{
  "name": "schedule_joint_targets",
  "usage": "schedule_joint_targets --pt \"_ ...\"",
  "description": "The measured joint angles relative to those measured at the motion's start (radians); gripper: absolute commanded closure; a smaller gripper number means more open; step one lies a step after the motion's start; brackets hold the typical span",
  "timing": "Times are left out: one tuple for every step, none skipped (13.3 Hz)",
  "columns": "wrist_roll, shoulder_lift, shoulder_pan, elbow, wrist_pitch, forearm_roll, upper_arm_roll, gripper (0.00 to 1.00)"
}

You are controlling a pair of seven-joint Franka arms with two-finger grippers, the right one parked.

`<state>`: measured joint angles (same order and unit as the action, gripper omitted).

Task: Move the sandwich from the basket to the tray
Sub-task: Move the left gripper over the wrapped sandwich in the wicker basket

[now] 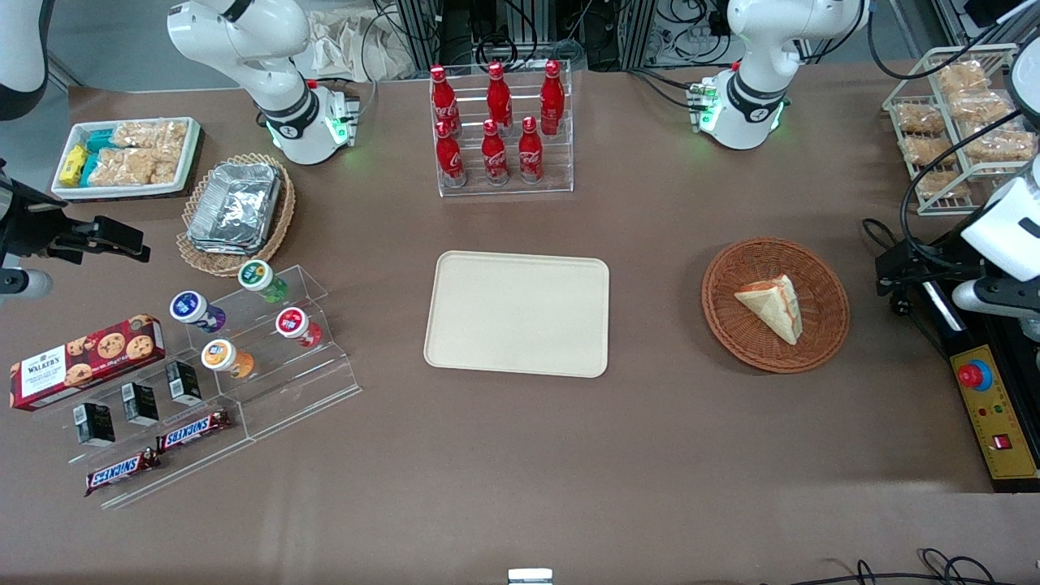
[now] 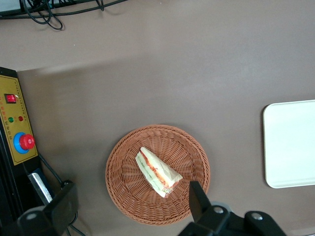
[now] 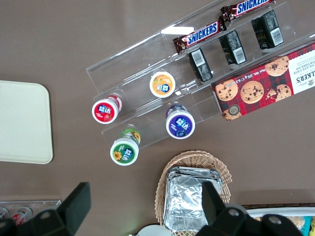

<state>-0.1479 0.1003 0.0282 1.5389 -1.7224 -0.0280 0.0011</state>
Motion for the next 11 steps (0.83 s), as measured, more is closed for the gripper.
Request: schedule_joint_targets --pt "0.000 0.000 0.000 0.000 0.000 0.000 0.001 0.00" --pt "0.001 0.000 0.000 0.000 0.001 0.000 0.001 0.00" --pt "0.007 0.001 0.000 0.000 0.012 0.000 0.002 0.00" --pt "0.039 0.002 -0.001 0.001 0.043 0.000 0.004 0.00" --pt "0.111 0.003 -0.001 0.009 0.067 0.000 0.004 0.00" --pt "0.188 0.002 -0.001 0.032 0.070 0.000 0.004 0.00" --pt "0.256 -0.003 -0.001 0.069 0.055 0.000 0.004 0.00" --pt "0.329 -0.014 -0.001 0.123 0.022 0.000 0.004 0.00" --pt "0.416 -0.031 -0.001 0.194 -0.031 0.000 0.004 0.00" --pt "0.499 -0.052 -0.001 0.275 -0.099 0.000 0.003 0.00" --pt "0.578 -0.075 0.000 0.363 -0.174 0.000 0.001 0.00"
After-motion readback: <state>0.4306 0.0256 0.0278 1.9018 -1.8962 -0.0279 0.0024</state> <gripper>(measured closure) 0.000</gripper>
